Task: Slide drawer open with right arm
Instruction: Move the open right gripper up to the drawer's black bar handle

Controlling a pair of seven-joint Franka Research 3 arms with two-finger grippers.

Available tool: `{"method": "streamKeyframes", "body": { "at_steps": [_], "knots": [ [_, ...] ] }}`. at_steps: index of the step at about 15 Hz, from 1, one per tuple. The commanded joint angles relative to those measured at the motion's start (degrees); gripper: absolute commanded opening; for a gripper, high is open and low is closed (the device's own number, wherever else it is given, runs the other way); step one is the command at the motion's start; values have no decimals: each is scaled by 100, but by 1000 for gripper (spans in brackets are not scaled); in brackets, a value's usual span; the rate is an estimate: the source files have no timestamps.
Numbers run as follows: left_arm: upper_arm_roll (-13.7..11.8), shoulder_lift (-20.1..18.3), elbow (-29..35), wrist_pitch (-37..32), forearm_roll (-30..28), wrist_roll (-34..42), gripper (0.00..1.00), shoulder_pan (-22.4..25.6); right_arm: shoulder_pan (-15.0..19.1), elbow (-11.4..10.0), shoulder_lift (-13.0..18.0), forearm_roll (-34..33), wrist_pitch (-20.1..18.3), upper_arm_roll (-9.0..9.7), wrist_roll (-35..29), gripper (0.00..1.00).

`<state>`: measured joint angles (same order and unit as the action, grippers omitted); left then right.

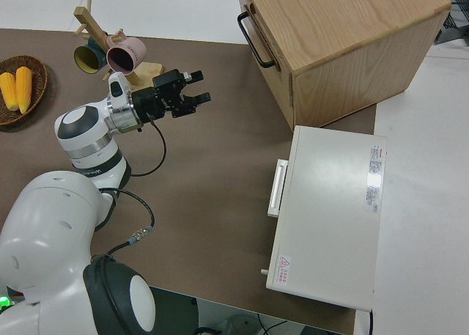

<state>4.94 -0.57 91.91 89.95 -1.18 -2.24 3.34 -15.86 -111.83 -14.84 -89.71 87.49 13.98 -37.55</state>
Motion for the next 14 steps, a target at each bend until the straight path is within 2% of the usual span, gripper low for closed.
{"method": "streamKeyframes", "body": {
  "at_steps": [1, 4, 8, 10, 14],
  "knots": [
    [-28, -57, 28, -65, 65, 39, 995, -26, 118, -93, 61, -336, 224, -105, 80, 971],
    [-28, -57, 28, -65, 65, 39, 998, -26, 170, -40, 61, -485, 566, -316, 116, 971],
    [-28, -57, 28, -65, 65, 39, 998, -26, 451, 30, 61, -749, 1041, -404, 125, 971],
    [-28, -57, 28, -65, 65, 39, 998, -26, 452, 118, 43, -758, 1156, -510, 125, 971],
    [-28, -57, 28, -74, 65, 39, 998, -26, 557, 162, -36, -785, 1261, -528, 81, 971]
  ]
}}
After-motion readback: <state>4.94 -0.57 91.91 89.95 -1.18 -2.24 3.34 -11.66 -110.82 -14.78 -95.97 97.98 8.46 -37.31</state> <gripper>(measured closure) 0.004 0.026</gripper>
